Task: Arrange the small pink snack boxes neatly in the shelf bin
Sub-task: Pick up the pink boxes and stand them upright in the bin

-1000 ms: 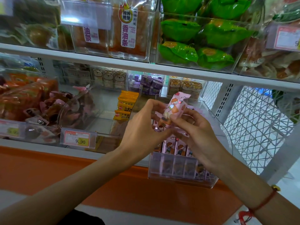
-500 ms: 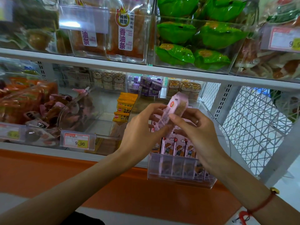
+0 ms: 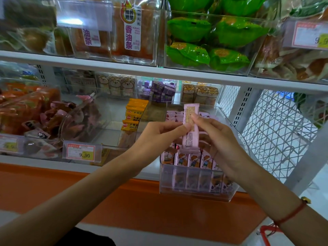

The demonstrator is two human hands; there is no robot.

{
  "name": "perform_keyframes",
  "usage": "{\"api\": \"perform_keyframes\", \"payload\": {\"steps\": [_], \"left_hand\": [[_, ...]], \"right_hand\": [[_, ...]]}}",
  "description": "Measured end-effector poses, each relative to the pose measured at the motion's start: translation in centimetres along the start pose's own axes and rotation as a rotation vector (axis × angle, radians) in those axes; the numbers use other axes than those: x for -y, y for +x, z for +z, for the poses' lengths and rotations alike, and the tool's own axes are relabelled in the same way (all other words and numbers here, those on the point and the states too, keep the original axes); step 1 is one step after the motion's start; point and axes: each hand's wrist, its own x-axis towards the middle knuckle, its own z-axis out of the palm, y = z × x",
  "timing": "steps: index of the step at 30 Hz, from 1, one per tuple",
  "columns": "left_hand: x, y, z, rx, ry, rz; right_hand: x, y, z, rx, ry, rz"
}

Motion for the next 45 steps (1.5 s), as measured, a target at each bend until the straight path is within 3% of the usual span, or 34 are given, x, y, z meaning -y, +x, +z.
{"api": "perform_keyframes", "payload": {"steps": [6,13,19,24,29,35,42,45], "left_hand": [[0.2,0.1,-0.5,0.047,-0.034,0.077],[0.4,0.1,-1.4,-0.043,0.147,0.234],[0.6,0.1,-1.6,-0.098,0.309,0.266],[0.2,-0.3,-1.2,-0.278,0.504,0.366],[-0.2,-0.7,-0.6,-0.224,0.580,0.356],[-0.2,-0.4,-0.6,-0.097,0.479,0.175],[0.1,0.0,-1.3,-0.123,0.124,0.179],[0.1,0.1,-1.2,-0.157,-0.006,0.151]], "right_hand": [[0.1,-0.1,0.2,0.024,-0.043,-0.180],[-0.1,-0.5,0.1,0.128,-0.200,-0.406],[-0.1,-0.5,0.2,0.124,-0.228,-0.410],[-0.2,-0.5,1.0,0.005,-0.241,-0.245],[0.0,-0.4,0.3,-0.028,-0.077,-0.160],[0.5,-0.1,-0.3,-0.004,0.060,-0.162],[0.1,-0.7,0.2,0.133,-0.244,-0.283],[-0.4,-0.7,0.7,0.111,-0.287,-0.283]]}}
